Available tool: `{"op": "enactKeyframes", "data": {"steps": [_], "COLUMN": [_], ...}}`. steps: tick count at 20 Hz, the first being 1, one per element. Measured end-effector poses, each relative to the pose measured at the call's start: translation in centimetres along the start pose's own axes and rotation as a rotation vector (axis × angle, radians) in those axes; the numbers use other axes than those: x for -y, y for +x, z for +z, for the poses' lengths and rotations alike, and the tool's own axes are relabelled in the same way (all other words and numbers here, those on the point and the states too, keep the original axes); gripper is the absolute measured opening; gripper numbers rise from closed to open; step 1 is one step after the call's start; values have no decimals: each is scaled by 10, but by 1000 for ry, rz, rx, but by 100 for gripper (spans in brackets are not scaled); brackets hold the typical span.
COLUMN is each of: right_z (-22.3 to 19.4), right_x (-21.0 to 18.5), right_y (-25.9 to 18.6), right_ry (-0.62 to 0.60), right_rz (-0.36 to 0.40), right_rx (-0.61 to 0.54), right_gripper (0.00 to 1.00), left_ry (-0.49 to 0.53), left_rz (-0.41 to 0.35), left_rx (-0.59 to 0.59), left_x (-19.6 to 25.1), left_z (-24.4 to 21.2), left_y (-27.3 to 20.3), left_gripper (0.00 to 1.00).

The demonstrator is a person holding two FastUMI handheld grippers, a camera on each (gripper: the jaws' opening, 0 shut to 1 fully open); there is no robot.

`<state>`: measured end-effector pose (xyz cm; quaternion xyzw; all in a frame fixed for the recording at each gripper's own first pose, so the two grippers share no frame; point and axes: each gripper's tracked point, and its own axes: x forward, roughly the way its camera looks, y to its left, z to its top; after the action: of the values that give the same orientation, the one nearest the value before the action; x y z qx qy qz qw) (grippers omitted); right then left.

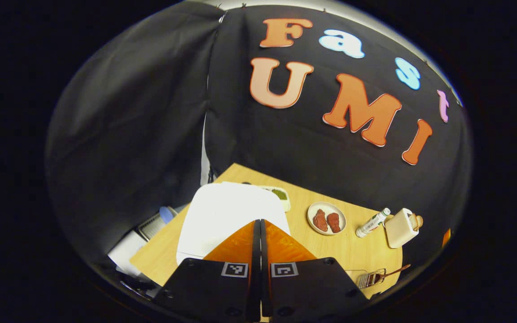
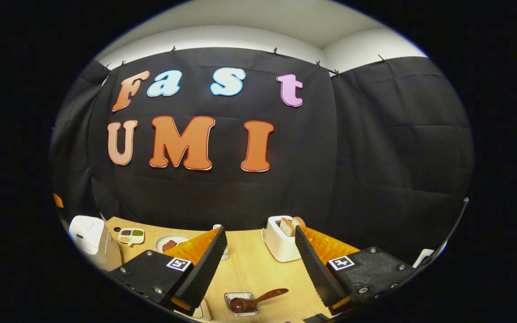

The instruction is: Close the left gripper, press the button to open the rice cooker; take a wooden spoon from the chopstick holder with the right hand, scoop a spoonful of rice and pour it into the rice cooker, then put the wooden spoon back into the chopstick holder.

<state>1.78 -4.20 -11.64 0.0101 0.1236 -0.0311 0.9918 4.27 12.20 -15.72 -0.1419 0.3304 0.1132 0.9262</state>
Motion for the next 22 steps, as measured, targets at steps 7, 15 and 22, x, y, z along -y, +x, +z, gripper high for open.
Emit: {"op": "enactKeyframes", "data": {"steps": [7, 15, 22], "right_z": [-31, -68, -93], "right_x": [19, 24, 24], "right_y": [-5, -10, -10], "right_ry": [-37, -34, 11], "right_rz": [-55, -76, -79], "right_rx": [-77, -168, -242], "right_gripper": [95, 95, 95], "left_ry": [-110, -169, -124], "left_rz": [-9, -29, -26], "left_rx": [-201, -353, -330], "left_x": [-23, -27, -29], "left_z": [-35, -77, -77], "left_y": [38, 67, 62], "left_gripper": [5, 5, 5]}}
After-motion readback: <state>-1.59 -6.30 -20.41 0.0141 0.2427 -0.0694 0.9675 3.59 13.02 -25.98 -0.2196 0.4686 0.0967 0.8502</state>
